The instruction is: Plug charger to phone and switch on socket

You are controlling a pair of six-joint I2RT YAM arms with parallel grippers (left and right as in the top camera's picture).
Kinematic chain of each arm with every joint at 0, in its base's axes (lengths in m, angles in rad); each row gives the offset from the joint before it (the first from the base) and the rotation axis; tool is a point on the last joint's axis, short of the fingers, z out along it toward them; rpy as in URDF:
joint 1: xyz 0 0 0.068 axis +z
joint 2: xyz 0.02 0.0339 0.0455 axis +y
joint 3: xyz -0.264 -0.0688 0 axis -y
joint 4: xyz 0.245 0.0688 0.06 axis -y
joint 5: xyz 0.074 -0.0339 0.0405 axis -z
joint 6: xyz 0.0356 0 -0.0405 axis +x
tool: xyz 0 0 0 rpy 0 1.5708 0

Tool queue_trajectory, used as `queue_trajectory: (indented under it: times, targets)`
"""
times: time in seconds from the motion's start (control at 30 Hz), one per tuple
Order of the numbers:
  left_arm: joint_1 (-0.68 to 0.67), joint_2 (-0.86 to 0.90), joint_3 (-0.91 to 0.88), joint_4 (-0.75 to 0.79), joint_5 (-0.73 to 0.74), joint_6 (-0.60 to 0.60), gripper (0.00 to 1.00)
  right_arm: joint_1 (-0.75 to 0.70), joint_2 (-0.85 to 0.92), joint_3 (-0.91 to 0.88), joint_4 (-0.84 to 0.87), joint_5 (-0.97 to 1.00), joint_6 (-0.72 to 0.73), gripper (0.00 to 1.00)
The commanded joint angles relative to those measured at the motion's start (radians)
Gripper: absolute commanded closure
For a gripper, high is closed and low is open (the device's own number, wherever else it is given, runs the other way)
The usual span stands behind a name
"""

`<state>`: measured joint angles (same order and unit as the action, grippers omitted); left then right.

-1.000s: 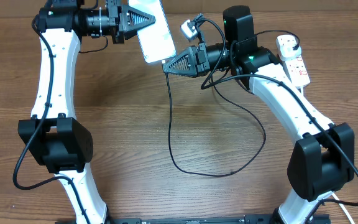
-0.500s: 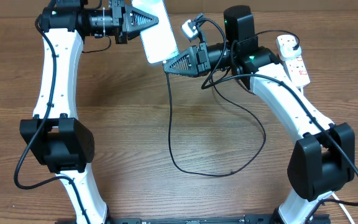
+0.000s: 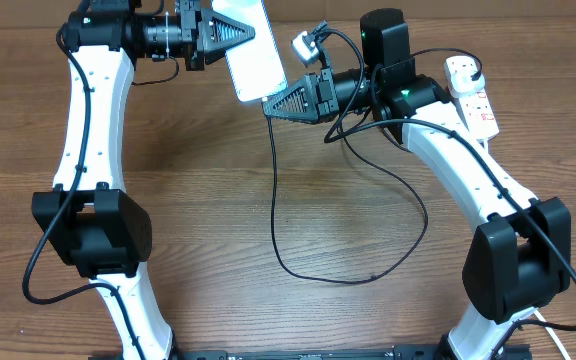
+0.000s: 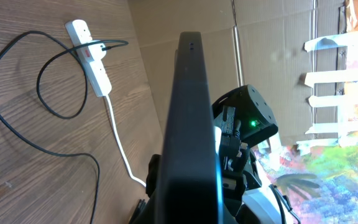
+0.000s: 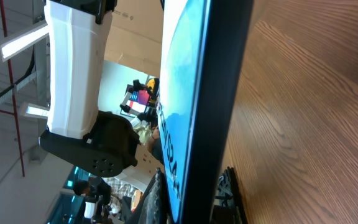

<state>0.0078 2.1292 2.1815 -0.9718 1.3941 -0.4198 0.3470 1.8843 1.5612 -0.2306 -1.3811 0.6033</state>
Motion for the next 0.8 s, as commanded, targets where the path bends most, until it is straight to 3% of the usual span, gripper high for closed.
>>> queue_trajectory:
  times: [0.0, 0.77]
  targets:
    - [-0.016, -0.007, 0.014, -0.006, 0.04, 0.023, 0.96, -0.01, -0.008, 0.011, 0.016, 0.035, 0.018, 0.96]
    - [-0.029, -0.007, 0.014, -0.082, 0.066, 0.105, 0.96, -0.017, -0.008, 0.011, 0.027, 0.071, 0.036, 0.96]
